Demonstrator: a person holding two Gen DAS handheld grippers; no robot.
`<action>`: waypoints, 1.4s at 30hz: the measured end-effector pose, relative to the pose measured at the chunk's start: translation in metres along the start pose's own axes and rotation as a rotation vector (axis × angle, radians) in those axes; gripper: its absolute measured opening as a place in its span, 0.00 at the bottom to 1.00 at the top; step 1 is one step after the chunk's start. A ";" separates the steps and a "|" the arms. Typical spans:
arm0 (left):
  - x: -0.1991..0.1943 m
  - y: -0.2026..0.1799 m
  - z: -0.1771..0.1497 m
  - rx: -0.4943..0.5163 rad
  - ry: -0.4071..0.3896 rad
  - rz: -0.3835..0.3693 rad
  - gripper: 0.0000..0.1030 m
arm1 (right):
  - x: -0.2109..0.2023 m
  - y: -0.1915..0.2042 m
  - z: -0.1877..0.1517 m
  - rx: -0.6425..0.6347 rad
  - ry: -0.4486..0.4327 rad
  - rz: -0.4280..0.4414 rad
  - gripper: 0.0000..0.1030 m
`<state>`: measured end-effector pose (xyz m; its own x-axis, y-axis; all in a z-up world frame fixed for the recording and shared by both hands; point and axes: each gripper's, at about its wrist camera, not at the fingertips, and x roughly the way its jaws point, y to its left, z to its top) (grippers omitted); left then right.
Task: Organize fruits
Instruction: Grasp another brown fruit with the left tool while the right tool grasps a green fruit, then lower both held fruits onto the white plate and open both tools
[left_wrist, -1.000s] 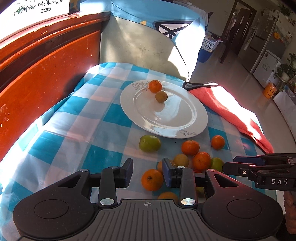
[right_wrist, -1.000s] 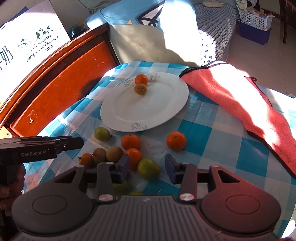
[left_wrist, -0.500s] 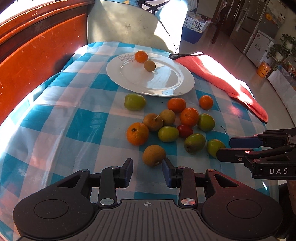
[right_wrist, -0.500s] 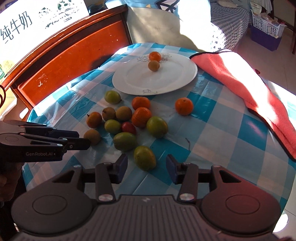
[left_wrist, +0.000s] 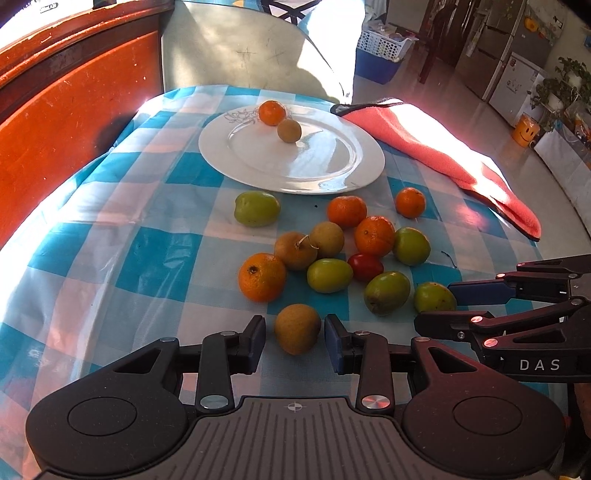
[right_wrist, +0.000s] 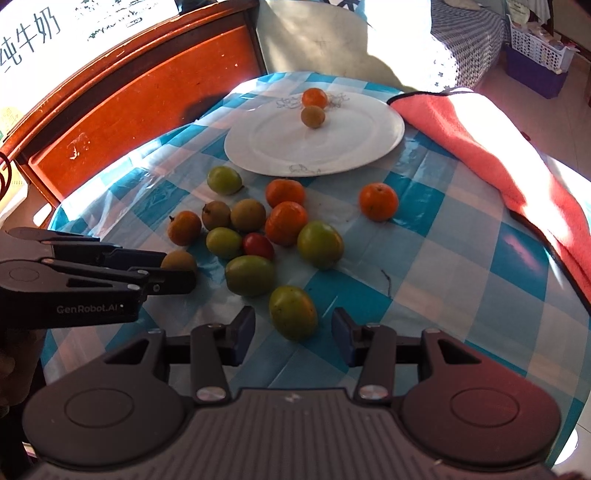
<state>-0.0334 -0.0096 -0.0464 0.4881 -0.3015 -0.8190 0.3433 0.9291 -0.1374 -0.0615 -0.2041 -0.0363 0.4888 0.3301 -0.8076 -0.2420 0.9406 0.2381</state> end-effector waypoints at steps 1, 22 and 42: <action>0.001 0.000 0.000 0.006 -0.003 0.006 0.33 | 0.000 0.000 0.000 -0.002 -0.001 -0.002 0.44; -0.024 -0.005 0.012 -0.007 -0.082 -0.033 0.24 | -0.019 -0.002 0.018 0.040 -0.084 0.040 0.27; 0.030 0.021 0.101 -0.030 -0.183 -0.004 0.24 | 0.022 -0.026 0.094 0.095 -0.151 0.022 0.27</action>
<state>0.0691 -0.0210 -0.0180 0.6255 -0.3370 -0.7037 0.3229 0.9328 -0.1597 0.0346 -0.2142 -0.0092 0.6066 0.3523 -0.7127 -0.1772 0.9338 0.3107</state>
